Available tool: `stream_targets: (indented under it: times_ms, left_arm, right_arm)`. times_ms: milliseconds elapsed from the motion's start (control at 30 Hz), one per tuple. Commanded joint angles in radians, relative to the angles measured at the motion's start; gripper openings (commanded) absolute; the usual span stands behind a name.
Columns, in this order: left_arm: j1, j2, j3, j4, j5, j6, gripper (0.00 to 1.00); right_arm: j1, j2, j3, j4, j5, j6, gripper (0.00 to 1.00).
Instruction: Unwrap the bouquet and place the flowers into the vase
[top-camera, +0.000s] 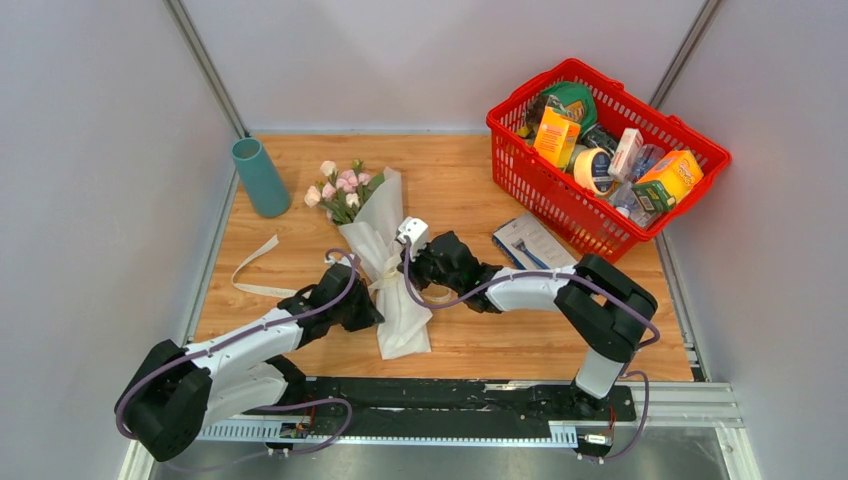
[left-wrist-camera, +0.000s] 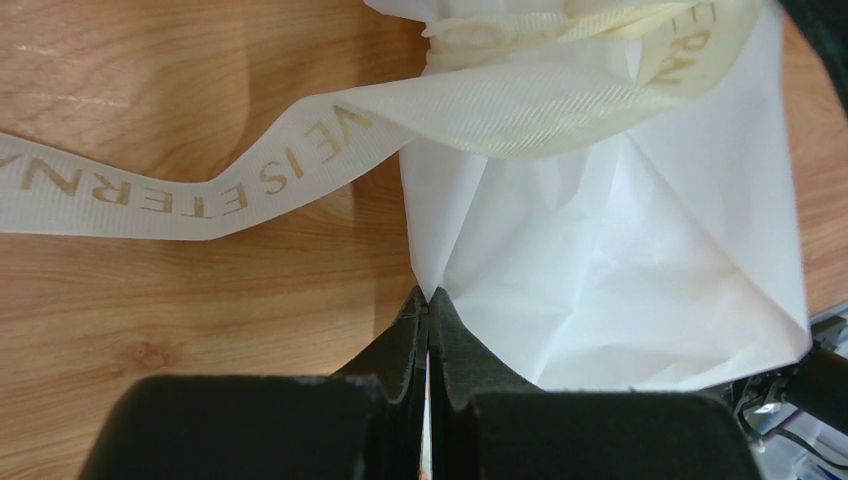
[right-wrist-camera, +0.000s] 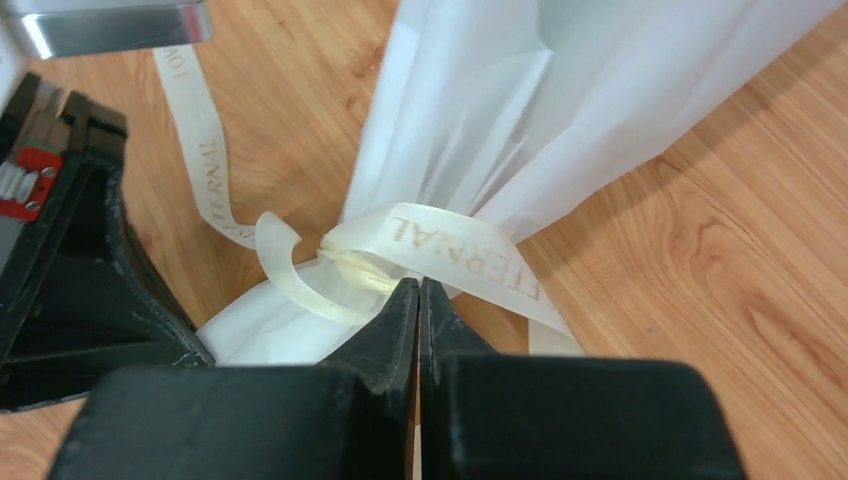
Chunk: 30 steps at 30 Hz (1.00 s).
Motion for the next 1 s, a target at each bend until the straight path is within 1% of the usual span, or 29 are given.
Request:
stream_targets:
  times_ms: [0,100,233,333,400,500,567,600,633,700,767,800,867,967]
  left_arm:
    - [-0.004,-0.005,0.022,-0.073,-0.037,0.002,0.00]
    - [-0.004,-0.013,0.020,-0.076,-0.040,-0.003,0.00]
    - [-0.004,-0.020,0.026,-0.076,-0.040,-0.005,0.00]
    - [-0.004,-0.025,0.029,-0.074,-0.040,-0.006,0.00]
    - [-0.004,-0.028,0.028,-0.073,-0.043,-0.008,0.00]
    - [-0.004,-0.025,0.026,-0.071,-0.043,-0.009,0.00]
    - [-0.004,-0.022,0.028,-0.071,-0.043,-0.011,0.00]
    - [-0.004,-0.023,0.028,-0.071,-0.041,-0.011,0.00]
    - [-0.004,-0.023,0.028,-0.065,-0.034,-0.011,0.00]
    - [-0.004,-0.031,0.031,-0.058,-0.024,-0.008,0.00]
    - [-0.004,-0.037,0.029,-0.050,-0.018,-0.005,0.00]
    - [-0.004,-0.040,0.029,-0.042,-0.017,-0.003,0.00]
    - [-0.004,-0.039,0.031,-0.032,-0.006,0.000,0.00]
    - [-0.004,-0.025,0.049,-0.033,0.009,0.005,0.00]
  right_arm:
    - [-0.050,-0.061,0.071,-0.072,0.169,0.125,0.01]
    - [-0.058,-0.060,0.060,-0.068,0.195,0.137,0.02]
    - [-0.058,-0.055,0.050,-0.069,0.146,0.154,0.07]
    - [-0.057,-0.073,0.048,-0.094,0.160,0.183,0.08]
    - [-0.058,-0.096,0.056,-0.135,0.195,0.203,0.05]
    - [-0.057,-0.130,0.066,-0.190,0.310,0.237,0.02]
    - [-0.058,-0.147,0.059,-0.189,0.336,0.230,0.03]
    - [-0.058,-0.152,0.047,-0.168,0.300,0.207,0.06]
    - [-0.058,-0.161,0.027,-0.127,0.217,0.168,0.11]
    - [-0.058,-0.179,-0.022,-0.042,0.013,0.093,0.26]
    - [-0.057,-0.182,-0.042,-0.010,-0.095,0.023,0.36]
    - [-0.057,-0.175,-0.038,-0.025,-0.138,-0.038,0.38]
    - [-0.055,-0.159,-0.029,-0.042,-0.169,-0.120,0.43]
    - [-0.057,-0.135,-0.038,-0.025,-0.169,-0.241,0.48]
